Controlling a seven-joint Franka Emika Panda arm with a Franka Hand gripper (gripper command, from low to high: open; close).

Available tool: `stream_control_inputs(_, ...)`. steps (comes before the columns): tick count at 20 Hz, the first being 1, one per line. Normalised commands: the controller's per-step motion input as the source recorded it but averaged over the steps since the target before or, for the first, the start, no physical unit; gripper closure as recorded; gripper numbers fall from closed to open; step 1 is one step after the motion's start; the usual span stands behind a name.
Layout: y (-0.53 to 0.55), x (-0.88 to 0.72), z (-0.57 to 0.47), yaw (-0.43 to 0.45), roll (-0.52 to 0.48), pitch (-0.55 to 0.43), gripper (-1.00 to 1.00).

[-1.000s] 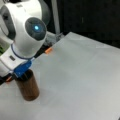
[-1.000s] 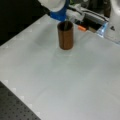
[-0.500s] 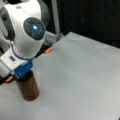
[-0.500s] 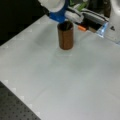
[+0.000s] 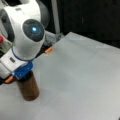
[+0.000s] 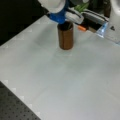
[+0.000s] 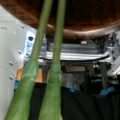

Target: Flower insertion into a vase

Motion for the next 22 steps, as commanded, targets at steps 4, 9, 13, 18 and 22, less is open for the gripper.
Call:
stream_control_inputs(4,0.11,-0.07,0.28,-0.09,-0.09,-0.062,-1.0)
stream_control_inputs(9,0.26,-0.12,0.47,-0.086,-0.108,-0.291,-1.0)
stream_control_inputs(13,0.42,-0.07,0.39,-0.077,-0.035,-0.427,-1.0)
stream_control_inputs(18,0.39,0.15,0.02,-0.038,0.002,-0.419,-1.0)
stream_control_inputs(22,0.37,0.31,-0.11,-0.002,-0.034,-0.364,-1.0)
